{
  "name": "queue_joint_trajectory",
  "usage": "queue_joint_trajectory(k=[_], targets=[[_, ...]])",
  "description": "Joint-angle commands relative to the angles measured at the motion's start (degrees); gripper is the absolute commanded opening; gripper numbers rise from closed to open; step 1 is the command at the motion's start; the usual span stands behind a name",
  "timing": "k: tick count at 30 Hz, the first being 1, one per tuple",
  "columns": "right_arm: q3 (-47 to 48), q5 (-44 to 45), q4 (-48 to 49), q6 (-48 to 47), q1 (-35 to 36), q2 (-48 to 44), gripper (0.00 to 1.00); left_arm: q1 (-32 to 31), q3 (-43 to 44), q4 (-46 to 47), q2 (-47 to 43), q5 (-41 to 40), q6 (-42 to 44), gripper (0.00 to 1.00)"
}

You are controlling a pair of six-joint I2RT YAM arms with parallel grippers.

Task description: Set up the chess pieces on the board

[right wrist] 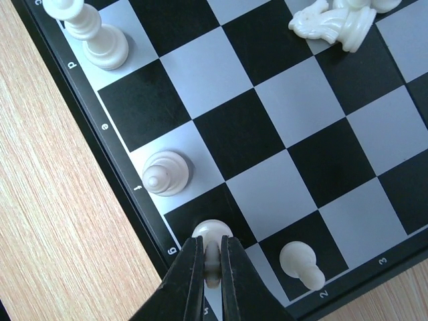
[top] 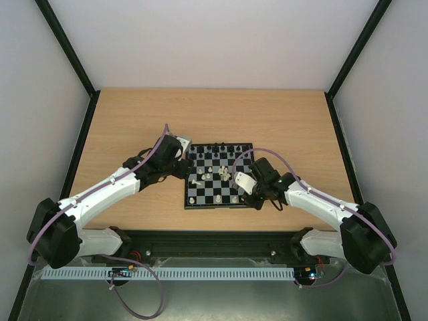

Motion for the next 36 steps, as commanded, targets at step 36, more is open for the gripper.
queue_joint_trajectory(k=[36], targets=[[5.59,-6.55,-2.56,11.87,-6.41,-10.63,0.32,-1.50,-1.19,-1.65,9.45,11.69,4.74,0.55]])
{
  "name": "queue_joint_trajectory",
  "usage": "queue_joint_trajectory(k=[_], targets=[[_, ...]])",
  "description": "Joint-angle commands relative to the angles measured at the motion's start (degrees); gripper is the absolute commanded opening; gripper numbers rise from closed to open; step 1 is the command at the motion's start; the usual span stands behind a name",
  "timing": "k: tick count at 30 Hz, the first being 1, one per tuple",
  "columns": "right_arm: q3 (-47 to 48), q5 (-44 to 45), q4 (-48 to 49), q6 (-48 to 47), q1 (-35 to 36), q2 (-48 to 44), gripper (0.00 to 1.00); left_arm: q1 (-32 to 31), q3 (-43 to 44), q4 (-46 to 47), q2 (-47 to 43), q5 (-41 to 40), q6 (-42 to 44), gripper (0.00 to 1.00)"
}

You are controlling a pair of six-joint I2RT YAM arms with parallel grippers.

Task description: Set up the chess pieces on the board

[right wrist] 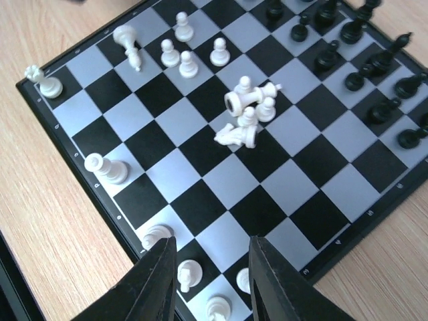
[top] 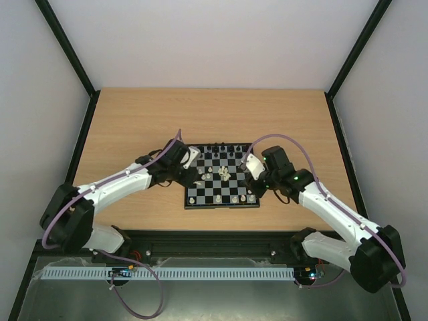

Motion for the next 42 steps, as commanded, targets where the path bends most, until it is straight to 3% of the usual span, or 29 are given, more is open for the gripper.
queue_joint_trajectory(k=[1,18,31,42], targets=[[-0.45,-1.01,-0.85,2.64,-2.37,-3.19,0.32,-1.91,-0.12,-1.82,3.77,0.50,2.00,0.57],[-1.36,0.28,-0.06,2.56,-2.62,-8.14,0.32,-6.49,10.80,-6.51,16.76,-9.69,7.79,0.58],[-1.96,1.09,0.17,1.91,-1.80,-9.22,0.32,-6.76,11.74,-7.94,20.03,-5.77,9.65,0.45],[-2.12,0.86,0.36,1.66,-1.68,-8.31,0.32,-7.73,9.13,-8.96,18.23,-5.09,8.65,0.44]])
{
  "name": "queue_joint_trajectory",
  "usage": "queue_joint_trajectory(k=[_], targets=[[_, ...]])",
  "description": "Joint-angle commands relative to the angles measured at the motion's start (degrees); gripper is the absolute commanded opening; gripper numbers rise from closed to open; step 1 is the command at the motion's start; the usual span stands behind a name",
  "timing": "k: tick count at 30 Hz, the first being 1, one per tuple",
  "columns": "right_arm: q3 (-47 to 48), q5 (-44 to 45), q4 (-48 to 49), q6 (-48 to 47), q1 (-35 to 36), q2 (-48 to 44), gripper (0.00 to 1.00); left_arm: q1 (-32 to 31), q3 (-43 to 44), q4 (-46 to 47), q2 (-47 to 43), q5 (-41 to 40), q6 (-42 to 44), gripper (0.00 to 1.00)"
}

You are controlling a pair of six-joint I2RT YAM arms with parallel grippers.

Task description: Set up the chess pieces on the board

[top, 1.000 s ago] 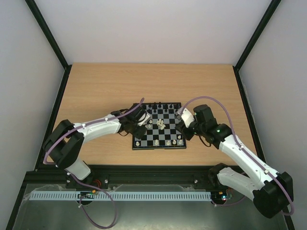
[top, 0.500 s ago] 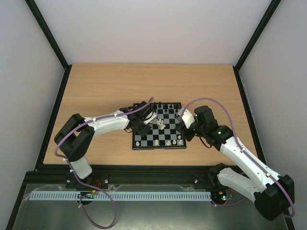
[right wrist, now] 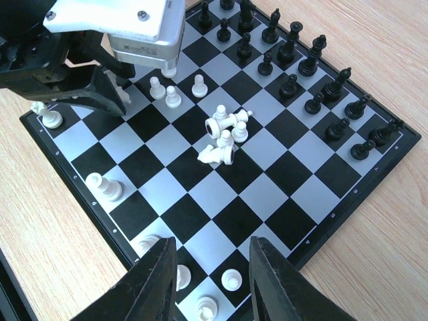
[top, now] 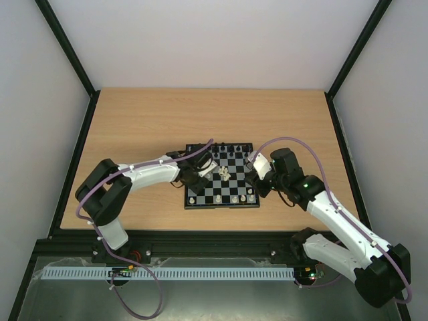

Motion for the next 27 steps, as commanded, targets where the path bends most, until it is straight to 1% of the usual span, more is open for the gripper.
queue_joint_trajectory(k=[1,10,17,27], targets=[[-0.81,-0.07,-0.13,-0.34,0.37,0.17,0.32,-1.16,-1.27,-1.94,-1.38,0.62,-0.39,0.44],[-0.84,-0.14,-0.10,-0.35,0.35,0.38,0.32,-2.92,-2.42,-3.93,-0.88,-3.52,-3.08,0.44],[-0.90,-0.08,-0.17,-0.47,0.37,0.55,0.32,-2.99,-2.96,-6.03,-1.90,-4.99,-5.73,0.38],[-1.03,-0.07,-0.06,-0.51,0.37,0.72,0.32,-3.40,-4.16,-8.12,-4.36,-5.93,-8.36,0.35]])
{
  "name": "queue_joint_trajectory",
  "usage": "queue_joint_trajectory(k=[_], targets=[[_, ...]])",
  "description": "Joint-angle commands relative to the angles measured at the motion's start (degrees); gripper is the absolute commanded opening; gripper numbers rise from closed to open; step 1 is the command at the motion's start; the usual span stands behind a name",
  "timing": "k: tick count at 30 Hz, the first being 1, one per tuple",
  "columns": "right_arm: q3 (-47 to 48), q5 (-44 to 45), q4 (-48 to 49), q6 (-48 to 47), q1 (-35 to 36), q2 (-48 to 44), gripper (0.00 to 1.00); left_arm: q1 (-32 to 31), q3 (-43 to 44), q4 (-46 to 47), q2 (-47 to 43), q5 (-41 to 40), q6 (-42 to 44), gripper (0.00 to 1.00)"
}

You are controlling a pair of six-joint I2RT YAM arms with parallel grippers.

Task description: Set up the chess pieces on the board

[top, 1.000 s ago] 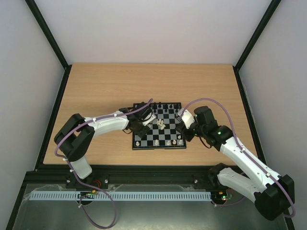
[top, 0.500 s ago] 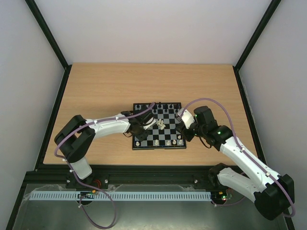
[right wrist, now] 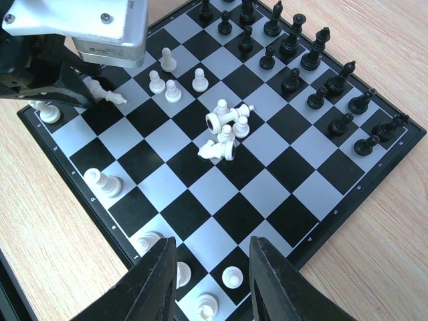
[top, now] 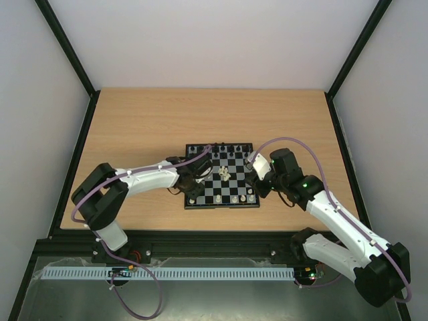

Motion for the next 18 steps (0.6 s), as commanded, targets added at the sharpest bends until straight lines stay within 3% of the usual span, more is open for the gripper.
queue_joint_trajectory(k=[1,18], targets=[[-0.67,-0.06,-0.12,-0.25,0.37,0.38,0.32,-0.28,-1.47,-3.37,-2.13,-1.05,-1.23,0.35],[-0.79,-0.11,-0.26,-0.47,0.37,1.12,0.33,-0.97,3.07,0.68,2.91,-3.89,3.12,0.43]])
